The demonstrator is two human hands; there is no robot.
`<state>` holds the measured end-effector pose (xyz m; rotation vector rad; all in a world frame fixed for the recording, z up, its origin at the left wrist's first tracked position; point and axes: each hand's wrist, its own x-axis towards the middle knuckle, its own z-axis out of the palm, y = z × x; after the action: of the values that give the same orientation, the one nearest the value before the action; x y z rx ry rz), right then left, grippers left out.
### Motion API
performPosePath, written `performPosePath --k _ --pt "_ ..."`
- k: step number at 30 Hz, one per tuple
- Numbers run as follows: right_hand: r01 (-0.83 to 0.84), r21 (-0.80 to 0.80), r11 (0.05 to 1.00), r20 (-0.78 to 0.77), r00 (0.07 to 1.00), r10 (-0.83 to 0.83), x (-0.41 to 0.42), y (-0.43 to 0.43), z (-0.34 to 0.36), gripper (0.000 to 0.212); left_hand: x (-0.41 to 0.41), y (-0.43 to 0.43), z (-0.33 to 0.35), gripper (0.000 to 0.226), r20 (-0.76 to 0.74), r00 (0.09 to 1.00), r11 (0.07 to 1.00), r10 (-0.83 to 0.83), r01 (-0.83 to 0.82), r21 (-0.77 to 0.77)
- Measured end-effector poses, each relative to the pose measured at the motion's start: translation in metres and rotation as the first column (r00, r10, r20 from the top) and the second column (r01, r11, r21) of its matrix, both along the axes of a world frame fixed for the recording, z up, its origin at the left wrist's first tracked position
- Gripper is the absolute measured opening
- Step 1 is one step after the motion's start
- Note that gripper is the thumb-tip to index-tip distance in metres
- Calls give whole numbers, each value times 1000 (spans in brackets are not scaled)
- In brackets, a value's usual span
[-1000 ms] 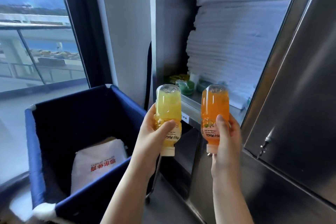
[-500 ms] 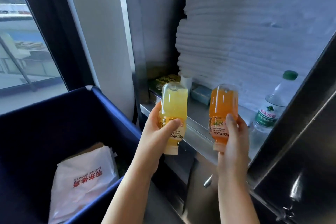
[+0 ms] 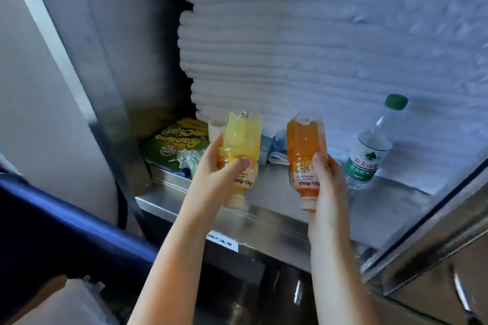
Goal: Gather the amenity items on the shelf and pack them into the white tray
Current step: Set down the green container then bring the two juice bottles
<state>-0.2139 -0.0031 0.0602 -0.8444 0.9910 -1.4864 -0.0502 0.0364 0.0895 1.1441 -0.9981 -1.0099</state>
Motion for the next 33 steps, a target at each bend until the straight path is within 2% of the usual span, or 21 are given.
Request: performPosePath --k 3,6,10,12,15,18,23,28,33 --pt "3 32 999 10 1000 -3 5 -4 -2 52 8 -13 -4 67 -42 997 996 -69 71 57" --pt "34 23 999 -19 999 -33 7 -9 0 65 9 -23 -2 65 -34 993 992 -114 116 52" --pt "30 -4 1000 -105 994 -30 4 -18 5 59 4 -34 0 70 64 989 991 -131 130 18" --pt "27 -40 999 -170 985 -34 -1 -19 6 65 1 -34 0 72 119 988 995 -102 101 13" --pt "53 -90 994 -269 960 -76 -4 -14 6 60 -1 -32 0 74 174 985 1000 -24 25 -6" --pt "114 -181 977 -349 921 -173 -4 -8 4 62 2 -30 4 75 318 944 995 89 -74 -60" --pt "169 -344 924 -529 778 -339 -6 -2 4 68 16 -27 12 69 458 877 990 143 -119 -80" --pt "216 -391 895 -565 711 -418 -1 2 2 73 24 -26 15 59 574 781 968 246 -170 -183" --pt "260 -407 876 -585 662 -468 2 3 5 69 20 -27 10 70 564 783 964 261 -178 -199"
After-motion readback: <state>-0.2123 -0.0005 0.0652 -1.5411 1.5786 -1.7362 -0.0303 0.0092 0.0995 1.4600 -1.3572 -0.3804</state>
